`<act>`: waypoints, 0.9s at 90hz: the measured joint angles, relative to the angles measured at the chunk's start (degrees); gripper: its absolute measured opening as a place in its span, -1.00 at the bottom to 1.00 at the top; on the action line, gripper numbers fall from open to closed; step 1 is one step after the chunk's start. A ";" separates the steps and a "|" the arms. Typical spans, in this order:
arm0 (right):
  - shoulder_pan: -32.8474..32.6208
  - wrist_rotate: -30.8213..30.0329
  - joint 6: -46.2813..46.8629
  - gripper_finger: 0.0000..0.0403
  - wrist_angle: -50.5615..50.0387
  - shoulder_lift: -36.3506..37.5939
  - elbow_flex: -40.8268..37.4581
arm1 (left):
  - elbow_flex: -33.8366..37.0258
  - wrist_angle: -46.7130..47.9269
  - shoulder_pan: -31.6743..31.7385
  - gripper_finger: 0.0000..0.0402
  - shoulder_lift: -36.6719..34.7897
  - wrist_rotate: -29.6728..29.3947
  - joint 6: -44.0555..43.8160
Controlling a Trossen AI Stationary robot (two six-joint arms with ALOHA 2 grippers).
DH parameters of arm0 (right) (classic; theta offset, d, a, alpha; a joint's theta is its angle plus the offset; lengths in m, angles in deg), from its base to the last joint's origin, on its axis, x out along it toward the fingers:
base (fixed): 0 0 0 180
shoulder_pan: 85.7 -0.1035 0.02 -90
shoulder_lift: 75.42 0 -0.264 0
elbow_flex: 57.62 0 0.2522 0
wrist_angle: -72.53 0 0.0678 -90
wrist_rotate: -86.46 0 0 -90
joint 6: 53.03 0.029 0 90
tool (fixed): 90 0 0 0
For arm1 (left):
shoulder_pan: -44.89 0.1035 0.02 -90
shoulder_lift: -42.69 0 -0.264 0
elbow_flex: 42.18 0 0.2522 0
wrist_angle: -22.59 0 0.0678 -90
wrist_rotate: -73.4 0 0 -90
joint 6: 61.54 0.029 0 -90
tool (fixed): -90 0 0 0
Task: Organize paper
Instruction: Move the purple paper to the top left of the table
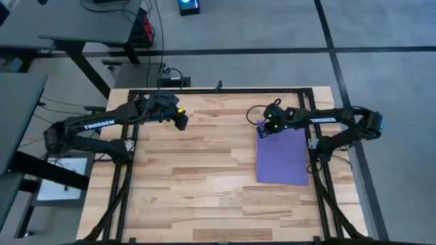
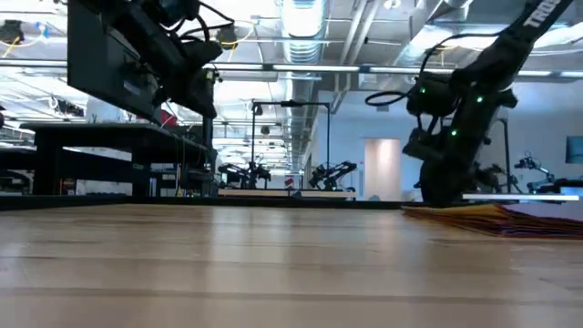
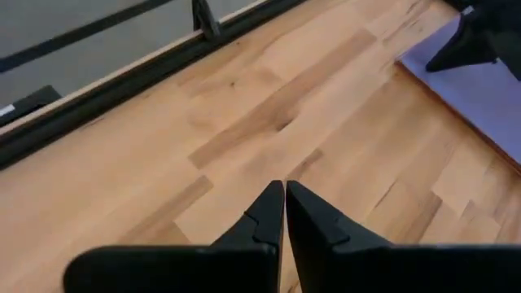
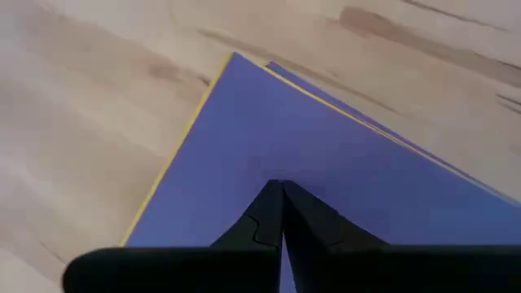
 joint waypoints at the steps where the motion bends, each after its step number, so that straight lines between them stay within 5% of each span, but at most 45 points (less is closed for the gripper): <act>1: 0.00 0.25 0.16 -1.00 0.40 -0.14 0.00 | 0.00 0.00 0.00 -1.00 0.00 0.00 0.00; 31: -1.99 11.52 -1.21 -1.00 18.85 -0.93 -0.05 | 0.00 -0.05 -0.02 -1.00 0.00 0.02 3.09; 55: -0.70 7.20 -3.41 -1.00 -1.20 2.67 5.52 | -0.01 -0.11 -0.02 -1.00 -0.02 0.02 4.52; 81: -3.72 6.23 1.20 -1.00 3.31 -4.80 5.40 | 0.12 2.19 -0.04 -1.00 -0.02 -0.01 9.26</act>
